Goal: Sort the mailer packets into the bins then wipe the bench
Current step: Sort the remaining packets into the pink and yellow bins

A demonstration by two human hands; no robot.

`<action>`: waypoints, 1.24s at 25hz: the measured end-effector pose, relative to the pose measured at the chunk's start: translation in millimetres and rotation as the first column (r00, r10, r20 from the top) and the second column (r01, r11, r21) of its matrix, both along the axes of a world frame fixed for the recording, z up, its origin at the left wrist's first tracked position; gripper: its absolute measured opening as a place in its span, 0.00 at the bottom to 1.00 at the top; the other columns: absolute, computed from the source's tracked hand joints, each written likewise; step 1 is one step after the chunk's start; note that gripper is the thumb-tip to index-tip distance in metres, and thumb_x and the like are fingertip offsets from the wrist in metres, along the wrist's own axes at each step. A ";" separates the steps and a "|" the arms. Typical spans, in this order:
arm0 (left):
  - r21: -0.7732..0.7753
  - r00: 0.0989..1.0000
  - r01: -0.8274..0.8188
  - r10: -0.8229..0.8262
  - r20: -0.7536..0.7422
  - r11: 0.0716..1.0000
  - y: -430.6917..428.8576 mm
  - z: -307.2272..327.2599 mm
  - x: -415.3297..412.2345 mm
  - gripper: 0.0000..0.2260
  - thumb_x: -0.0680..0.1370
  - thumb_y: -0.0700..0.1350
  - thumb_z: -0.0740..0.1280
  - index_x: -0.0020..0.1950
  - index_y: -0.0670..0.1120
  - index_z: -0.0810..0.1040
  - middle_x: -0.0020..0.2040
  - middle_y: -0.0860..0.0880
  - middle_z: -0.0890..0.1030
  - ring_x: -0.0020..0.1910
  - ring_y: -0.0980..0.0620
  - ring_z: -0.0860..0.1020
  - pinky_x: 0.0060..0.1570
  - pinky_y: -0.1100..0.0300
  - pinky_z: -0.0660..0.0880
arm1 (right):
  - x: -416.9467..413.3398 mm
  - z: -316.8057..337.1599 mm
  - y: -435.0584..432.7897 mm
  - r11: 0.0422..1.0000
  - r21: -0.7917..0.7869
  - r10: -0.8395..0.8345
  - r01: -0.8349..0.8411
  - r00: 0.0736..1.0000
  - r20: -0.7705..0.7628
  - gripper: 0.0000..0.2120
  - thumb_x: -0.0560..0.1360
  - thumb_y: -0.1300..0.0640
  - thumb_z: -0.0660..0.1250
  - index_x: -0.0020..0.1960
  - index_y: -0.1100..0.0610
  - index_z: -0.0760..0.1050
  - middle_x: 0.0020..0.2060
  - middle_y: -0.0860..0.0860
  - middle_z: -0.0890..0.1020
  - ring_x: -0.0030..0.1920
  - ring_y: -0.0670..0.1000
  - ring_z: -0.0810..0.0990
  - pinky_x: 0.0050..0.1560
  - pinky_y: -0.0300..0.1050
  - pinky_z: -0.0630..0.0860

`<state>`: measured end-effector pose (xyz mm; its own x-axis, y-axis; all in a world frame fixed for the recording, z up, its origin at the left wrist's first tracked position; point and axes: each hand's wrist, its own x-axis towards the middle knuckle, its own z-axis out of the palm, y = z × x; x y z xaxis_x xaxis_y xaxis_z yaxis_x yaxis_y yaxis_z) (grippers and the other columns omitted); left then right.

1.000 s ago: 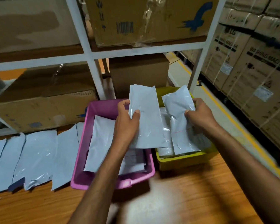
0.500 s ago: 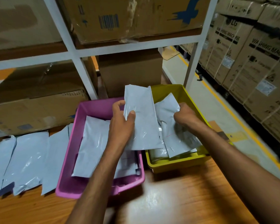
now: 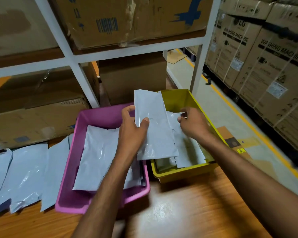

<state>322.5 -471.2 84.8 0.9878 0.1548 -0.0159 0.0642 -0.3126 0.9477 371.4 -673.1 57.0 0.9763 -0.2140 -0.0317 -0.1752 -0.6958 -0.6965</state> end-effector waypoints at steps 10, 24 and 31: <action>0.005 0.998 -0.039 0.039 0.048 0.999 -4.1 2.2 -2.0 0.16 0.80 0.51 0.71 0.65 0.51 0.71 0.55 0.56 0.79 0.50 0.61 0.79 0.51 0.58 0.79 | -5.8 17.5 12.0 0.796 0.593 0.049 0.119 0.964 -0.260 0.06 0.80 0.57 0.70 0.55 0.57 0.80 0.48 0.53 0.86 0.40 0.50 0.83 0.38 0.42 0.77; 0.028 0.988 -0.102 0.098 0.117 0.994 28.8 3.4 -42.6 0.11 0.80 0.48 0.71 0.61 0.53 0.76 0.54 0.59 0.82 0.47 0.65 0.80 0.43 0.72 0.75 | -45.2 26.0 27.9 0.923 0.379 0.036 -0.069 0.995 0.094 0.18 0.76 0.62 0.73 0.64 0.51 0.77 0.56 0.48 0.83 0.48 0.46 0.83 0.45 0.39 0.79; 0.047 0.969 -0.163 0.151 0.195 0.985 83.2 4.6 -101.6 0.07 0.81 0.49 0.70 0.59 0.56 0.80 0.52 0.61 0.84 0.48 0.56 0.84 0.46 0.68 0.78 | -119.4 58.7 98.3 0.861 0.407 0.196 -0.305 0.937 0.287 0.14 0.75 0.63 0.73 0.59 0.51 0.80 0.48 0.47 0.86 0.44 0.46 0.84 0.48 0.40 0.82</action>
<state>220.9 -388.0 89.4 0.9349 0.3030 0.1847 -0.0624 -0.3719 0.9262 252.0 -574.8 115.7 0.9859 0.0224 0.1659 0.1647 -0.3066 -0.9375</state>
